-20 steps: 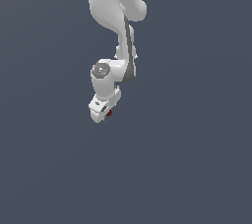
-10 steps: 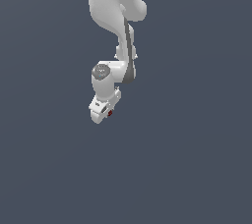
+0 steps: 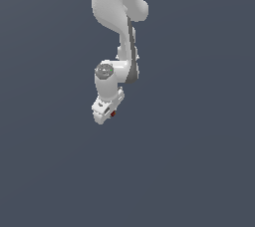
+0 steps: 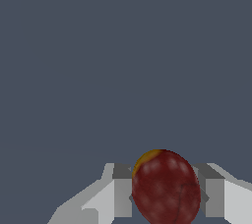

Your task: Pick up the object and move it to a goal position.

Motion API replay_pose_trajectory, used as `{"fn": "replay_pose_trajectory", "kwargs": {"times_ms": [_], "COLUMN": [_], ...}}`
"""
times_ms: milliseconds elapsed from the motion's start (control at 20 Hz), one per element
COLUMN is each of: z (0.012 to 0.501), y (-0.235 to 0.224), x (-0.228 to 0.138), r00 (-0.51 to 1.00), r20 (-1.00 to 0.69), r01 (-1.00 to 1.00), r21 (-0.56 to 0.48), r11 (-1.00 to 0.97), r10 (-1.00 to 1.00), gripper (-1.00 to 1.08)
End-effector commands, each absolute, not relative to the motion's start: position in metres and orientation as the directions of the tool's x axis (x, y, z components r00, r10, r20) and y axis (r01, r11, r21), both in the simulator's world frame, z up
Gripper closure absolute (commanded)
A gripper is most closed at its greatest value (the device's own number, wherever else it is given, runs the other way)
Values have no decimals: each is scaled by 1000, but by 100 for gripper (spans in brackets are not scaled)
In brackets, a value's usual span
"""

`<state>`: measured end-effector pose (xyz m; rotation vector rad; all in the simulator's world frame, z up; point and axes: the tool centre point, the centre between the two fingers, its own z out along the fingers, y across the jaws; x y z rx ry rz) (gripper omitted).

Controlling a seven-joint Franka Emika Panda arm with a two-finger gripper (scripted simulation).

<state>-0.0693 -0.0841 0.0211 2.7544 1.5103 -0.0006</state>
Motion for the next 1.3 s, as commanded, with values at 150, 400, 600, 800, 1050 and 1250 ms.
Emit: {"fn": "replay_pose_trajectory", "kwargs": {"times_ms": [150,400,600,800,1050,1250], "z": [36,59,80,97,110,113], "y": [-55,-9,32,66,91,97], "x": [-76,-86,-95,-102,-106,-107], "r00": [537,536,536,536,536,536], "r20": [0,-1,-1,-1,-1,-1], "r01": [844,844,844,844,844,844], "r21": [1,1,1,1,1,0], "r11": [-537,-536,-536,-536,-536,-536], "r10": [844,844,844,844,844,844], "gripper": [108,108,108,108,108,108]}}
